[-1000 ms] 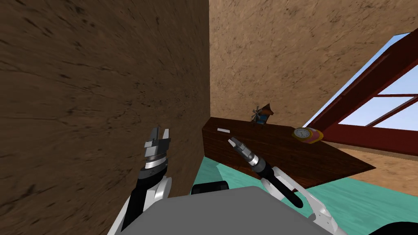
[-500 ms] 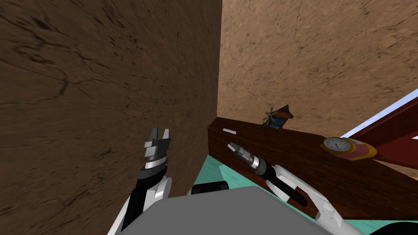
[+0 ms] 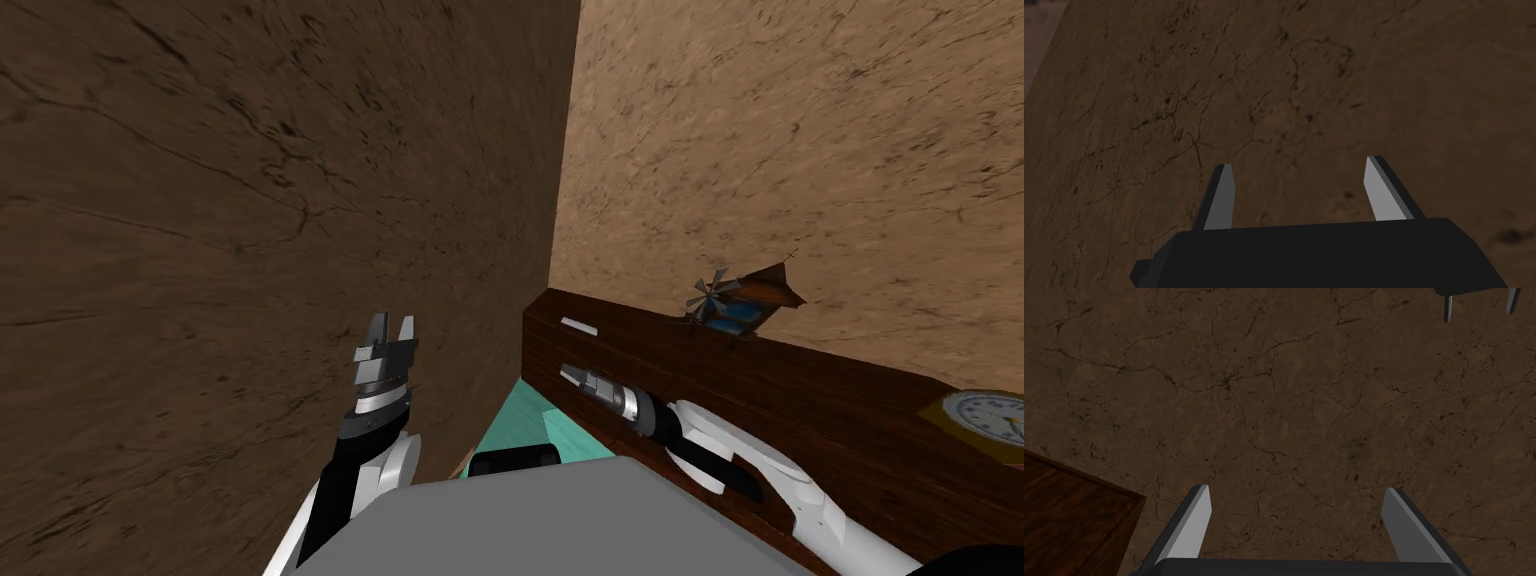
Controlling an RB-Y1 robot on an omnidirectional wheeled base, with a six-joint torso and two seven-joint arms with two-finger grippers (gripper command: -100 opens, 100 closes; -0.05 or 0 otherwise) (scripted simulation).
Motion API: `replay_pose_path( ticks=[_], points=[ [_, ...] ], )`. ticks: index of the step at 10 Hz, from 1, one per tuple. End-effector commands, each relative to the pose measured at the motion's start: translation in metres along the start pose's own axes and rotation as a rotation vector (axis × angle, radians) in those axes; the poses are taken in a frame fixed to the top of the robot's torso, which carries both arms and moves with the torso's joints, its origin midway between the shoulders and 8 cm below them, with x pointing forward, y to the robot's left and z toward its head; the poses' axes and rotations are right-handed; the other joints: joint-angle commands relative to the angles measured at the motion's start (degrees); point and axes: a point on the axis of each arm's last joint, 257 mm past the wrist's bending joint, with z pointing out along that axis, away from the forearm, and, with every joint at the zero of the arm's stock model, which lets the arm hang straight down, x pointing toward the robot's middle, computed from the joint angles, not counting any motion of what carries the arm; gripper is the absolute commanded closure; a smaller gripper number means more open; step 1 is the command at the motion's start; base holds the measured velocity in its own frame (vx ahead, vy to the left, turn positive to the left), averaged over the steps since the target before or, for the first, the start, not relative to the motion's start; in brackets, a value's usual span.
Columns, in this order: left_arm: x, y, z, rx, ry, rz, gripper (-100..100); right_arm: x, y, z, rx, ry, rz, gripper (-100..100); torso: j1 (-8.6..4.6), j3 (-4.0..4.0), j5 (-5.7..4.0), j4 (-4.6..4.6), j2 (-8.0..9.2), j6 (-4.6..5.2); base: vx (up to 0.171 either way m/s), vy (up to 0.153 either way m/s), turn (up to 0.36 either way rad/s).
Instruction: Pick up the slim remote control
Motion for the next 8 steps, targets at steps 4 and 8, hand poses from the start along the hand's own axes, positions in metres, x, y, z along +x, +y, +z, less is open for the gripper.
replay_pose_path(
  ticks=[4,8],
  points=[
    [0.000,0.000,0.000,0.000,0.000,0.000,0,0.022,-0.044,-0.027,0.146,0.174,0.020,-100,-0.02,-0.02,-0.01,-0.01,-0.04,0.08,-0.022,-0.033,0.284],
    [0.000,0.000,0.000,0.000,0.000,0.000,0,0.029,-0.082,-0.060,0.288,0.299,0.017,-100,-0.06,-0.07,-0.02,-0.02,-0.12,0.10,-0.009,-0.041,0.302]
  ],
)
